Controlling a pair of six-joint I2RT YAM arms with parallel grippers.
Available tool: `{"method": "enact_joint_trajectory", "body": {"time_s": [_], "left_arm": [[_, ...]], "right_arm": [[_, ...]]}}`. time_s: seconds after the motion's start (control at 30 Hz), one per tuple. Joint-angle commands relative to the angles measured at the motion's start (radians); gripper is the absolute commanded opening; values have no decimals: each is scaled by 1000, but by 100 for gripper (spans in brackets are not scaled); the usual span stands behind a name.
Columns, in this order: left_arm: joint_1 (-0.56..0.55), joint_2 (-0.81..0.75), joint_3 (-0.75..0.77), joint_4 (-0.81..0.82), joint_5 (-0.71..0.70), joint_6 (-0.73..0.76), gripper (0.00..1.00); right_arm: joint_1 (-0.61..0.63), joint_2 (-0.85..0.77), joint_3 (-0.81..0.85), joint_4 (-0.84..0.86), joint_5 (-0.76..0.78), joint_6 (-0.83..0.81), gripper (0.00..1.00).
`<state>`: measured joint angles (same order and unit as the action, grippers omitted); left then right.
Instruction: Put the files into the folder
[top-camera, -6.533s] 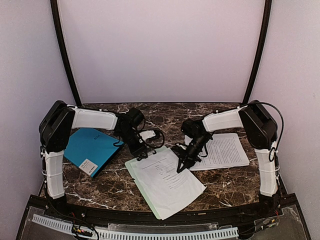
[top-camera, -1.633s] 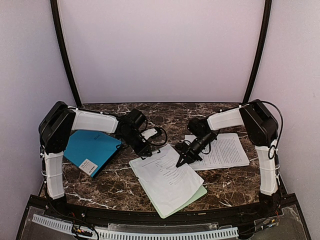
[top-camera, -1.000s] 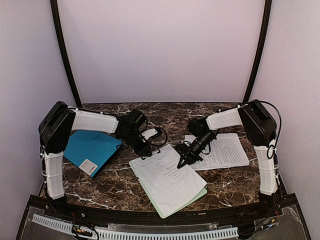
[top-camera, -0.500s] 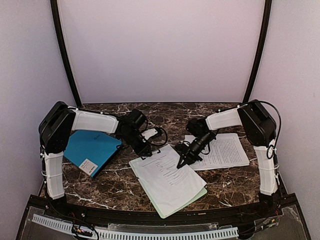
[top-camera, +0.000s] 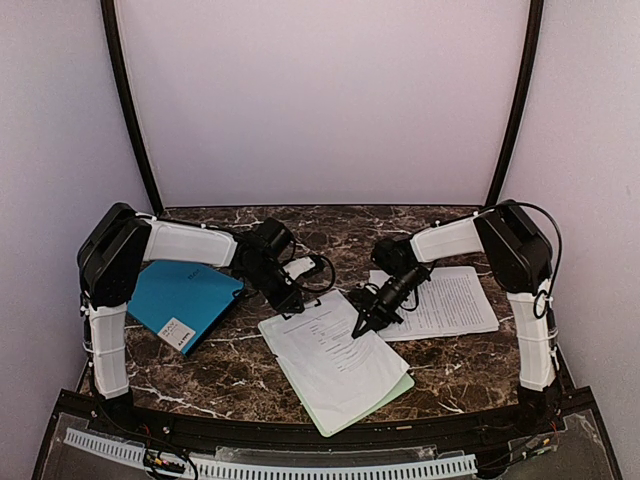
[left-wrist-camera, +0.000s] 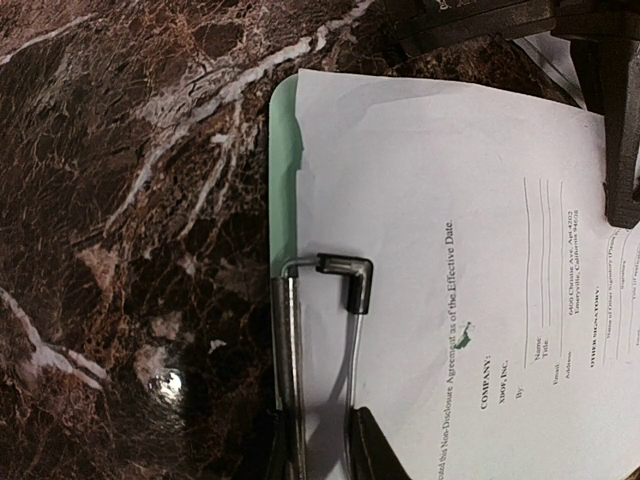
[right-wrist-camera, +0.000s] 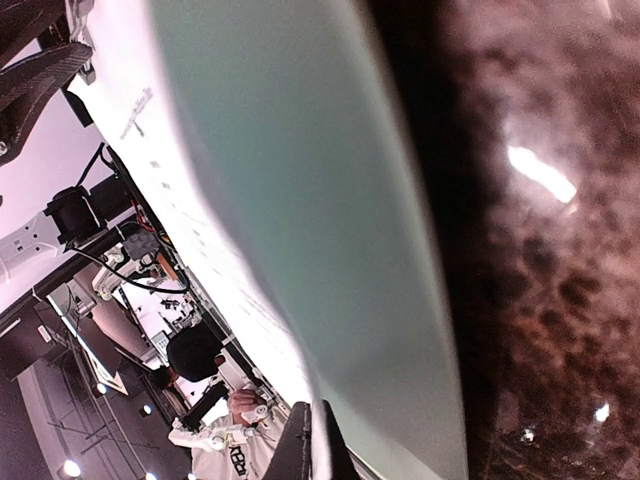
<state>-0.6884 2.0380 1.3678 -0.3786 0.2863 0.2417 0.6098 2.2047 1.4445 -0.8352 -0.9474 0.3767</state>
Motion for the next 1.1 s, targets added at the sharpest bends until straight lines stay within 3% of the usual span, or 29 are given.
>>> {"method": "enact_joint_trajectory", "body": {"time_s": [0.0,0.3,0.4,0.47,0.6,0.8,0.93,1.07], "left_arm": [[-7,25,-33,-41,-37,-9,1],[-7,26,-32,-40,-42,-6,1],[-7,25,-29,-40,-43,-6,5],[-7,25,-25,-42,-41,-6,12],[-7,18,-15,-44,-23,-7,36],[-7,-22,-18,-24,7,-10,57],[-8,-58,-35,-5,16,-16,62],[-8,-60,-50,3,1,2,60]], "right_arm": [[10,-31,-16,9,5,18,0],[10,-38,-10,0,22,16,2],[10,-38,-9,0,24,16,3],[10,-36,-7,-2,25,15,3],[9,-35,-3,-8,31,10,3],[10,-43,8,-14,49,7,3],[11,-64,18,-22,88,5,8],[13,-91,21,-24,119,1,16]]}}
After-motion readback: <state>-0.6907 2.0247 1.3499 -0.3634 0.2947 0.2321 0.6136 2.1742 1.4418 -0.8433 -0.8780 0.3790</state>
